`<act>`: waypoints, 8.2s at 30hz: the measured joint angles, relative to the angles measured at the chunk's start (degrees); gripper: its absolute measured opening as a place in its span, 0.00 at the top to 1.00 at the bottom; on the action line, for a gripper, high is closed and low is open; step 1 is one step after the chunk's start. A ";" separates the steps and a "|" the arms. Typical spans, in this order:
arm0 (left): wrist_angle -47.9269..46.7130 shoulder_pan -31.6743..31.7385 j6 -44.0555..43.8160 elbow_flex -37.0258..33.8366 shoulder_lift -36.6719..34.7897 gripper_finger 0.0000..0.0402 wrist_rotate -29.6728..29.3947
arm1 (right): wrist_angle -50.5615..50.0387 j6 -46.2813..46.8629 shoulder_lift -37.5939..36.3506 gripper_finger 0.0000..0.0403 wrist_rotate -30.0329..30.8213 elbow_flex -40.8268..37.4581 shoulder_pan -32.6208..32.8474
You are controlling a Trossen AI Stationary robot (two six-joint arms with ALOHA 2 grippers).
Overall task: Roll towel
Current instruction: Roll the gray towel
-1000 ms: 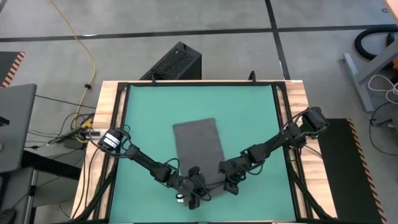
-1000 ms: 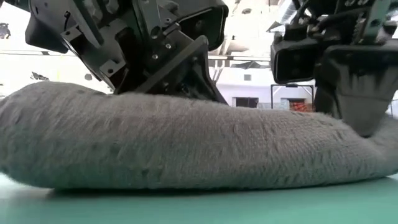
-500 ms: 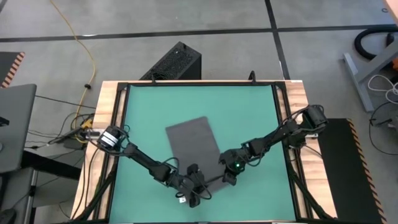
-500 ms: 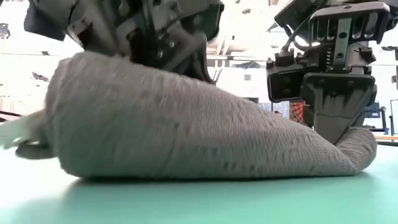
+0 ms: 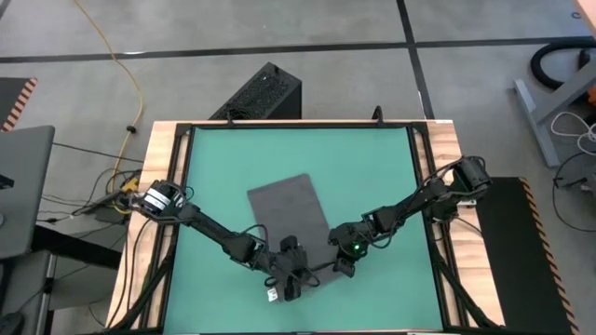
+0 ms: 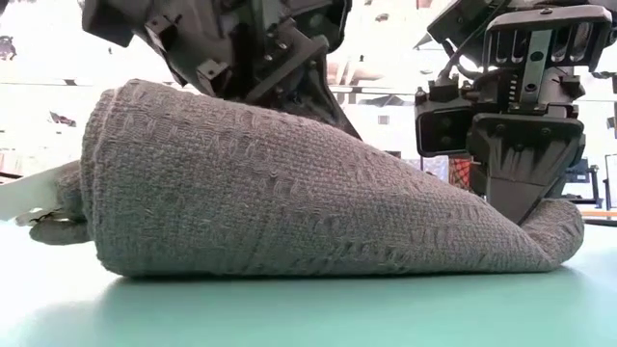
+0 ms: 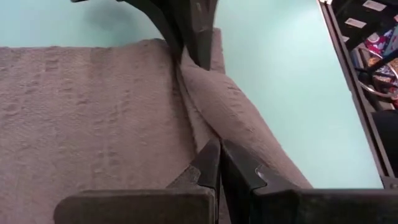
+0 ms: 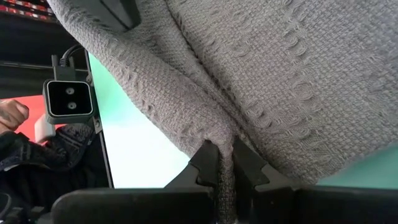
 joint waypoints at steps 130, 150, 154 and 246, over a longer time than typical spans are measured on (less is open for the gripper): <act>15.46 -2.11 -14.64 -17.46 -5.40 1.00 -4.60 | 2.24 -44.67 2.21 0.93 19.48 0.03 8.81; -3.44 -2.50 -14.55 -17.27 -18.73 0.69 -9.25 | -4.22 -29.13 -0.35 0.94 8.90 -0.07 9.01; 0.19 -3.52 -13.60 -17.27 -17.36 0.68 -12.96 | -4.24 -23.08 -0.38 0.94 1.82 -0.09 9.40; -21.05 -6.04 -3.20 9.88 5.63 0.96 12.14 | -4.05 13.82 -8.59 0.94 6.11 -0.04 17.24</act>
